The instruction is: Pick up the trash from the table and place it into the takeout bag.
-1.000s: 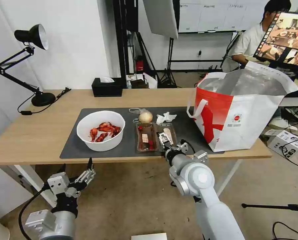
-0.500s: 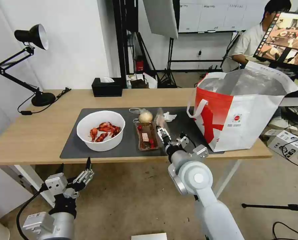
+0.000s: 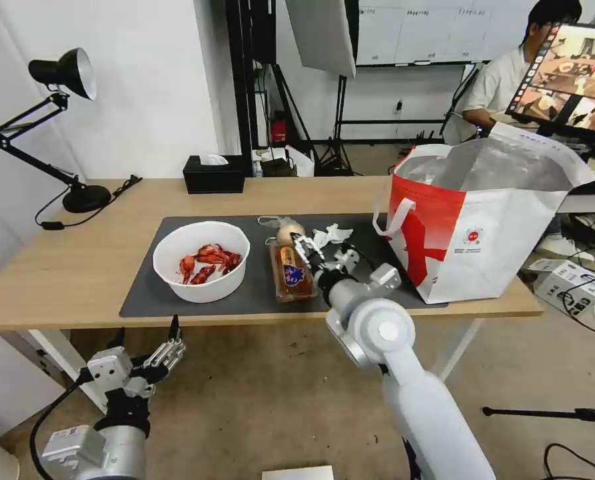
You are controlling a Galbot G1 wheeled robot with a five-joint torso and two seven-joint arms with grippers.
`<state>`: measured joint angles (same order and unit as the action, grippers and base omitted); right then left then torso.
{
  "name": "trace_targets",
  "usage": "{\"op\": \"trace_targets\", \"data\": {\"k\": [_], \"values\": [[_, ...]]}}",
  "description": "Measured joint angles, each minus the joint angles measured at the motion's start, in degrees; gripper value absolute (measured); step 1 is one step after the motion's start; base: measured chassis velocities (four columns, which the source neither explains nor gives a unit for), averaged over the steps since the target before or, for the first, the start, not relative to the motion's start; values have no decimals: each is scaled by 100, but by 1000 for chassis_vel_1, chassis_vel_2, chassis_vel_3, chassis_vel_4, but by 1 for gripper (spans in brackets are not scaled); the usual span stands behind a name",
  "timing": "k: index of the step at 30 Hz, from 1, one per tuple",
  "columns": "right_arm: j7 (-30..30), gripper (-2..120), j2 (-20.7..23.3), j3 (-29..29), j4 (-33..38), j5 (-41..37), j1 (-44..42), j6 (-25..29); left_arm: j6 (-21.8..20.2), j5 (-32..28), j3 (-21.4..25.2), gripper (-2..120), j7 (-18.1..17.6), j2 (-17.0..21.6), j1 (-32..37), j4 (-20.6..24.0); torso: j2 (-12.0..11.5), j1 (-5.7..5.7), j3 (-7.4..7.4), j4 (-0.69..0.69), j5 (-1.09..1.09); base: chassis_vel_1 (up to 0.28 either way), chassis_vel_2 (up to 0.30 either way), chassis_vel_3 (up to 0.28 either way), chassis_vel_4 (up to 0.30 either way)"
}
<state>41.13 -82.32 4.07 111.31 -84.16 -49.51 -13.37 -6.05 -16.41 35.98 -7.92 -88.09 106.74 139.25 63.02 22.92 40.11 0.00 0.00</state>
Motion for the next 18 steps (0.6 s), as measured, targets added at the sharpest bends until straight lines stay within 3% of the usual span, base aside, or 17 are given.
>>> {"op": "trace_targets", "data": {"k": [4, 6, 7, 9, 10, 12, 16, 18], "values": [[-162, 100, 142, -203, -148, 140, 249, -244, 2, -6, 14, 100, 1, 4, 2, 9, 0, 0, 0, 0, 0, 0, 0, 0, 0], [-679, 100, 397, -468, -345, 1032, 484, -436, 2, -16, 19, 100, 2, 13, 2, 10, 0, 0, 0, 0, 0, 0, 0, 0, 0], [-679, 100, 397, -468, -345, 1032, 484, -436, 2, -16, 19, 100, 2, 13, 2, 10, 0, 0, 0, 0, 0, 0, 0, 0, 0], [-1341, 100, 679, -734, -642, 2198, 823, -523, 3, -24, 26, 100, 4, 29, -10, 10, 0, 0, 0, -1, 0, 0, 0, 0, 0], [-1341, 100, 679, -734, -642, 2198, 823, -523, 3, -24, 26, 100, 4, 29, -10, 10, 0, 0, 0, -1, 0, 0, 0, 0, 0], [-2048, 99, 905, -972, -1007, 3332, 1238, -551, 3, -27, 27, 100, 5, 35, -21, 4, 0, 0, 0, 0, 1, 0, 0, 0, 0], [-2653, 92, 1062, -1210, -1404, 4200, 1672, -552, 3, -27, 20, 100, 6, 36, -33, -14, 0, 0, 0, -1, 1, 0, 0, 0, 0], [-2940, 83, 1142, -1446, -1754, 4542, 2005, -561, 3, -27, 9, 100, 7, 31, -40, -36, 0, 0, 0, 0, 0, 0, 0, 0, 0]]}}
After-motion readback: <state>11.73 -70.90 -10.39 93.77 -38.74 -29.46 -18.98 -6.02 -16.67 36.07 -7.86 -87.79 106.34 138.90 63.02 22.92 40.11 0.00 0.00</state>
